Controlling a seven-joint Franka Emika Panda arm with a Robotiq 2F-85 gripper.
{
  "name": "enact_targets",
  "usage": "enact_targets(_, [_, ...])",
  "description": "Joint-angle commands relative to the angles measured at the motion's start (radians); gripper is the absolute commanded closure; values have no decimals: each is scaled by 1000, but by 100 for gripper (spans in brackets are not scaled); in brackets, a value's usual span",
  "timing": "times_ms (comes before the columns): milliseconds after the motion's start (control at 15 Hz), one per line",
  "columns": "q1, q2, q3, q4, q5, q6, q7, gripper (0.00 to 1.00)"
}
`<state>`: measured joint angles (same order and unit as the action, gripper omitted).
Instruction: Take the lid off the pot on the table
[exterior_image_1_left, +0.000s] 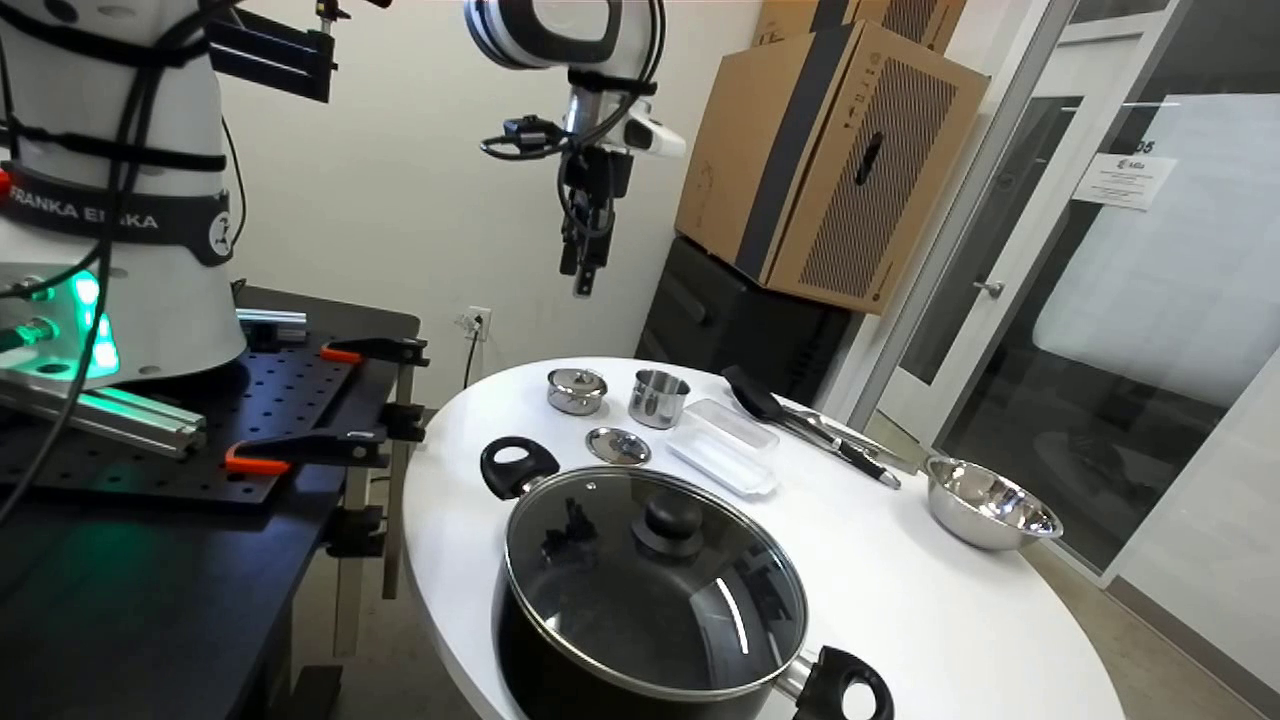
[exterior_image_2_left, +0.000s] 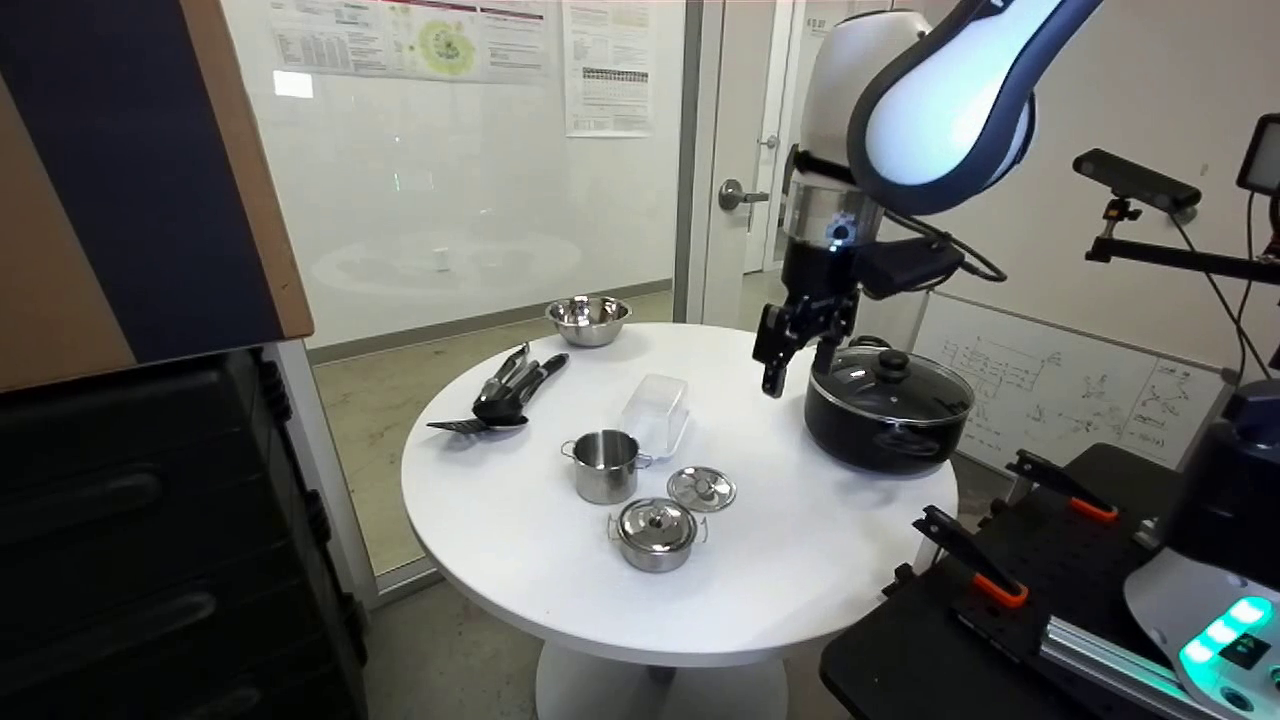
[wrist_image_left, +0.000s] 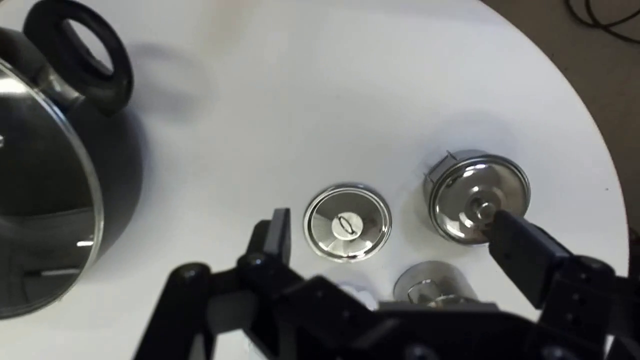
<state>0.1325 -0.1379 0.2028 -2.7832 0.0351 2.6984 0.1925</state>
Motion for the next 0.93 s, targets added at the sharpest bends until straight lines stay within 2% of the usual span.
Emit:
enact_targets(0, [12,33,1,6,-17,6,28,0])
enact_targets(200, [13,91,4,22,-43,16,61,0])
enact_targets(467, [12,93,3,27,-43,16,61,0])
enact_targets(533, [24,124,8,36,-1,41,43,0])
enact_targets(867, [63,242,25,88,-11,94,79,0])
